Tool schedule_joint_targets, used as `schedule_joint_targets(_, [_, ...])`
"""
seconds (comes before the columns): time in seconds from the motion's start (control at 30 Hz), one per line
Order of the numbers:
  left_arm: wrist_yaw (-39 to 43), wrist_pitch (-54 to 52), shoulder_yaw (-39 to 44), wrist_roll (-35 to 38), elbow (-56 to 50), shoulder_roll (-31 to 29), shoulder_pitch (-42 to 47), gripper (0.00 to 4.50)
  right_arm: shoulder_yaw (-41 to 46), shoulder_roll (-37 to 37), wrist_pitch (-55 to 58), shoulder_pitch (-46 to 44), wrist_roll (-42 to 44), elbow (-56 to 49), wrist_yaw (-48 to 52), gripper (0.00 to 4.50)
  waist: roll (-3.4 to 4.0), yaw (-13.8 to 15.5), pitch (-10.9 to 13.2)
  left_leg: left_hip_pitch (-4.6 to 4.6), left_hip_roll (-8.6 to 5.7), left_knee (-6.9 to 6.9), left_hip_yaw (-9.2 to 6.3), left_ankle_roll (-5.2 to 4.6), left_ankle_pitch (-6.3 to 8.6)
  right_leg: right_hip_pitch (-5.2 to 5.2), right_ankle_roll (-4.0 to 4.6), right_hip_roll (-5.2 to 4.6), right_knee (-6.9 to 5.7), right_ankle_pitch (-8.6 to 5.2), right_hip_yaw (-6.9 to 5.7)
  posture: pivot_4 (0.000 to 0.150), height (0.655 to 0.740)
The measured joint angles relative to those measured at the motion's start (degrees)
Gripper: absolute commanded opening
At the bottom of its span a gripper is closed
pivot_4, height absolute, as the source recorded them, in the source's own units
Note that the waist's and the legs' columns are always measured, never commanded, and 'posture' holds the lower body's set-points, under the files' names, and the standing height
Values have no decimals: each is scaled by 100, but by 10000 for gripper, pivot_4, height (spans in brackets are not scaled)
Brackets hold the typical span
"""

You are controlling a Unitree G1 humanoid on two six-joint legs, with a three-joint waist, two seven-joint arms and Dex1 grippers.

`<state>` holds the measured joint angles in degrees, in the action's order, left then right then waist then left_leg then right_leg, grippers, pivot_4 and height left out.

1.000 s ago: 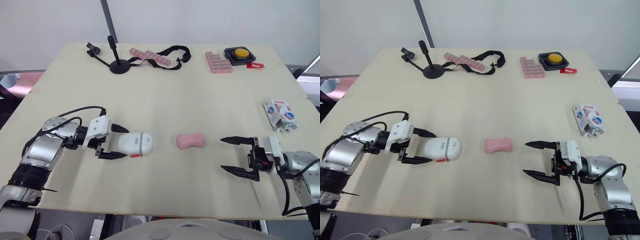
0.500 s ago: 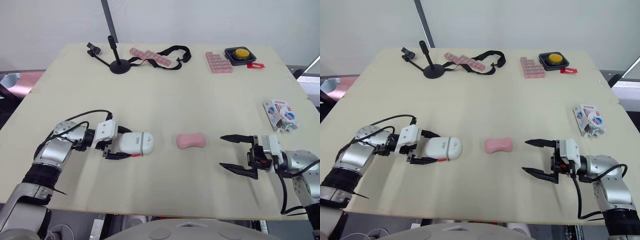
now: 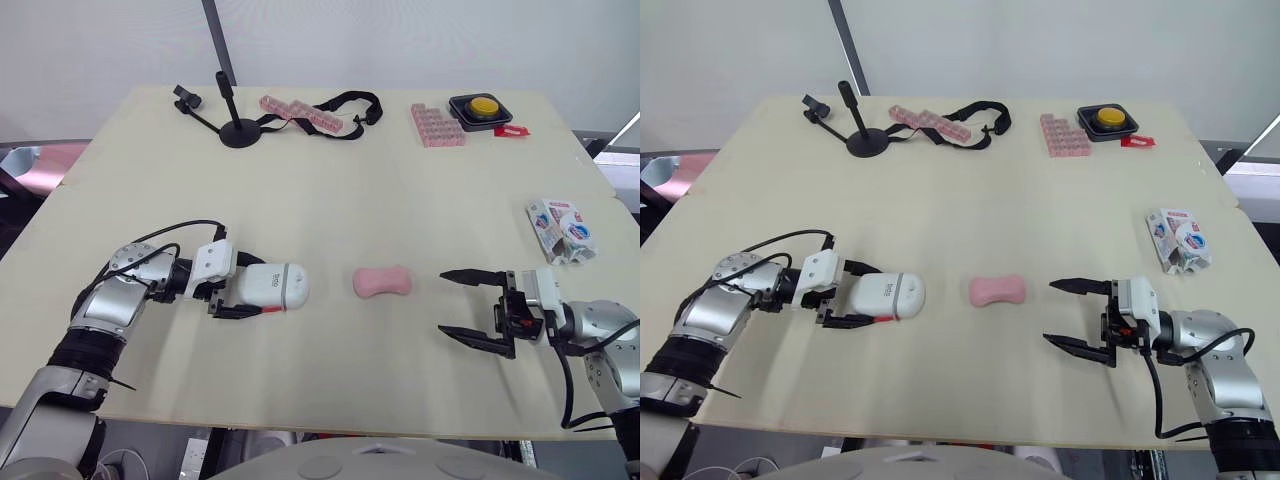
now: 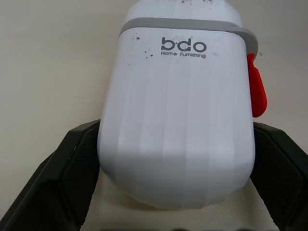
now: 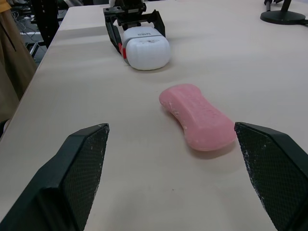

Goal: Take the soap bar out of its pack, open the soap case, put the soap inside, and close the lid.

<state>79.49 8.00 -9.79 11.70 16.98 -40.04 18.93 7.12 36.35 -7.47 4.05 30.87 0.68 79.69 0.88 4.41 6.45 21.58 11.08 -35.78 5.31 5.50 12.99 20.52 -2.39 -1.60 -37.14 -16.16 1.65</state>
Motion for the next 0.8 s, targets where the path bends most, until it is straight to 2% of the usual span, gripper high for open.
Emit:
schedule_joint_targets(0.07, [42, 0, 0, 2, 4, 6, 3, 45000, 0, 2, 3, 3, 0, -4, -13, 44529, 0, 1, 0, 0, 0, 0, 0, 0, 0, 0, 0, 0, 0, 0, 0, 1500, 7395])
schedule_joint_targets(0.2, [93, -1, 0, 4, 27, 32, 26, 34874, 0, 3, 3, 29, -1, -13, -32, 45000, 0, 1, 0, 0, 0, 0, 0, 0, 0, 0, 0, 0, 0, 0, 0, 1500, 7395])
schedule_joint_targets(0.67, [66, 377, -1, -17, 256, 105, 127, 34874, 0, 31, 16, 53, -3, 10, -35, 45000, 0, 1, 0, 1, 0, 1, 0, 0, 0, 0, 0, -1, 2, 0, -1, 1500, 7395])
schedule_joint_targets(0.8, [-32, 574, 36, -2, 195, 120, 113, 34874, 10, 344, 789, 38, 75, -127, -240, 45000, 0, 8, 1, 0, -1, 1, 0, 2, -1, -1, -1, 1, 4, 0, -2, 1500, 7395])
